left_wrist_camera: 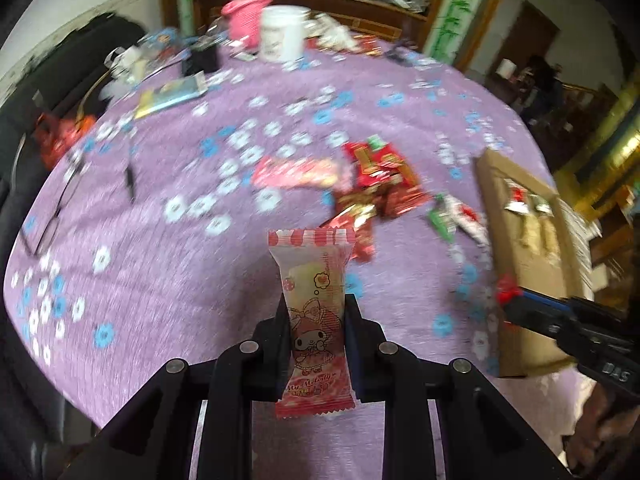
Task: Organize snacks
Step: 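Carry the pink cake and red candy over the tray and open both tools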
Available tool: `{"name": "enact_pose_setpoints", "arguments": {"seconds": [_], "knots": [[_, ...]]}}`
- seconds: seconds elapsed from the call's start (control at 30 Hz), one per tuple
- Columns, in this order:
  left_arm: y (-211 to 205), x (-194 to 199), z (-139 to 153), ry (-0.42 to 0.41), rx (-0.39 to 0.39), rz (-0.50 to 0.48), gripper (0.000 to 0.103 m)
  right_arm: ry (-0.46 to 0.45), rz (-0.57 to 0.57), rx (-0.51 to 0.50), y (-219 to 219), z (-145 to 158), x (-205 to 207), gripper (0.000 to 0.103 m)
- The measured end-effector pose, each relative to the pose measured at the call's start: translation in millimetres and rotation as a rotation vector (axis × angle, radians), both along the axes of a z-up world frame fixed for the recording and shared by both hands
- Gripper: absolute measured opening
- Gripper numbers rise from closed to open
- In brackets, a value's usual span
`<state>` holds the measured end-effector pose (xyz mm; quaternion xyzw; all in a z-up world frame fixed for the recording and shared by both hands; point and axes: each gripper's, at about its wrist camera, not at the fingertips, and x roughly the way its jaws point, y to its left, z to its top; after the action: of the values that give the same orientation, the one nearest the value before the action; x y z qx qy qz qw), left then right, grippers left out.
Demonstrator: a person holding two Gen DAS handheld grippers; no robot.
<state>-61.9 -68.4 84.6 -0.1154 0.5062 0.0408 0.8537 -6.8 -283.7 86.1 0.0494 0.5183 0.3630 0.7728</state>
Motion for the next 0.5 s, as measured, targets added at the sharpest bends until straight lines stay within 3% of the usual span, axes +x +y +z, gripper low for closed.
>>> {"name": "enact_pose_setpoints", "arguments": {"seconds": [0.33, 0.5], "knots": [[-44, 25, 24, -0.086, -0.009, -0.300, 0.024, -0.028, -0.252, 0.018, -38, 8, -4, 0.013], [-76, 32, 28, -0.085, -0.049, -0.371, 0.023, -0.024, -0.322, -0.033, -75, 16, -16, 0.013]]}}
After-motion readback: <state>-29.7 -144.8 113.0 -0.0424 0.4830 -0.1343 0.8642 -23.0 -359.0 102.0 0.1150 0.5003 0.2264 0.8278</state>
